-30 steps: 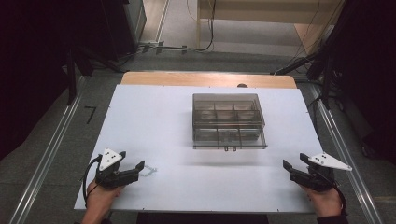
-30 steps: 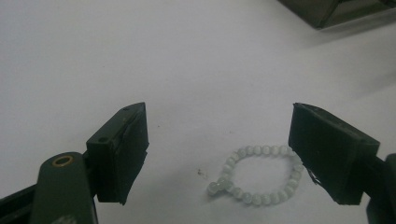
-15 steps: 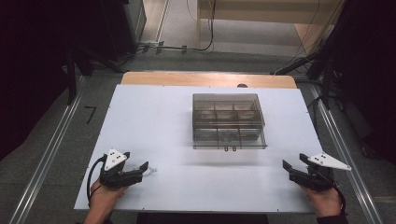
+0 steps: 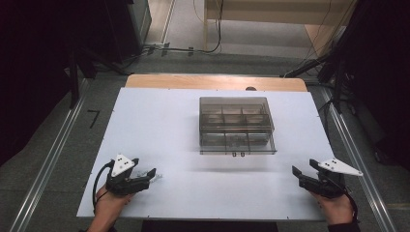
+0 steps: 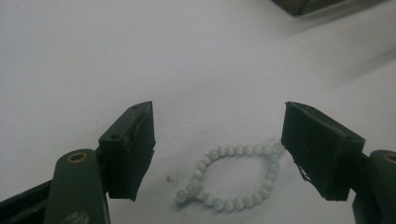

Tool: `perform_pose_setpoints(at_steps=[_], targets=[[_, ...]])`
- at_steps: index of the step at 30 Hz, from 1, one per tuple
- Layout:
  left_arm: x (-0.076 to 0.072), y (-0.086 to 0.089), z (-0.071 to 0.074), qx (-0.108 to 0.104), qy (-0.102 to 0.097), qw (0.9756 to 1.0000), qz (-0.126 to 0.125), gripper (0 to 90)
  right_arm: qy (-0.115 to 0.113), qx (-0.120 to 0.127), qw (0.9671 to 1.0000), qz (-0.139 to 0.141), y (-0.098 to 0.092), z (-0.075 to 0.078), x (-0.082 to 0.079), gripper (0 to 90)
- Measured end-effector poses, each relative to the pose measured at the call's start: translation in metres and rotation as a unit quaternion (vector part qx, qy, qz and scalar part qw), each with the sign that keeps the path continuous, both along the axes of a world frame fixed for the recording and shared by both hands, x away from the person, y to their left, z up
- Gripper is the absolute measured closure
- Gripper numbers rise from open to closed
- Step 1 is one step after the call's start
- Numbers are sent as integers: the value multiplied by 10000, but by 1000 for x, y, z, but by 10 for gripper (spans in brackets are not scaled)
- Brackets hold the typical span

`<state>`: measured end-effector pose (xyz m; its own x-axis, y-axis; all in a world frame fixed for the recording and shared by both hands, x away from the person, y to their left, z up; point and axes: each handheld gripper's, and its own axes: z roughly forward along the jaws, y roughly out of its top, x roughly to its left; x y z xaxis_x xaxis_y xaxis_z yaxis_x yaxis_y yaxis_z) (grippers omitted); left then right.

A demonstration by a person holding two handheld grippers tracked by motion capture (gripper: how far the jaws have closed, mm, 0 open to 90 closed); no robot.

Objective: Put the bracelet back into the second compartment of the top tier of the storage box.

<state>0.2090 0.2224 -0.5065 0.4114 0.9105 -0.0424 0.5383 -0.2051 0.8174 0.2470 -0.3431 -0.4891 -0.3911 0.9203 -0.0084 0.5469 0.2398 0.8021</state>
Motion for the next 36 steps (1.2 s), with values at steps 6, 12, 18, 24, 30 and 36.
perform_pose_setpoints(at_steps=[6,12,18,24,30,36], targets=[[1,-3,-1,-28,28,10000,-77,284,11,-21,10000,0,0,0,0,266],[1,-4,-1,-80,66,9997,-214,349,11,-31,10000,3,0,0,0,266],[2,-6,-2,-99,113,9993,-349,402,14,-29,10000,0,0,0,1,266],[2,-7,-3,-129,174,9985,-495,474,25,-34,10000,-5,0,-1,1,266],[3,-9,-4,-124,235,9977,-623,537,30,-35,10000,-18,0,-1,1,267],[4,-11,-6,-125,314,9965,-770,595,47,-54,10000,-9,0,-1,1,267]])
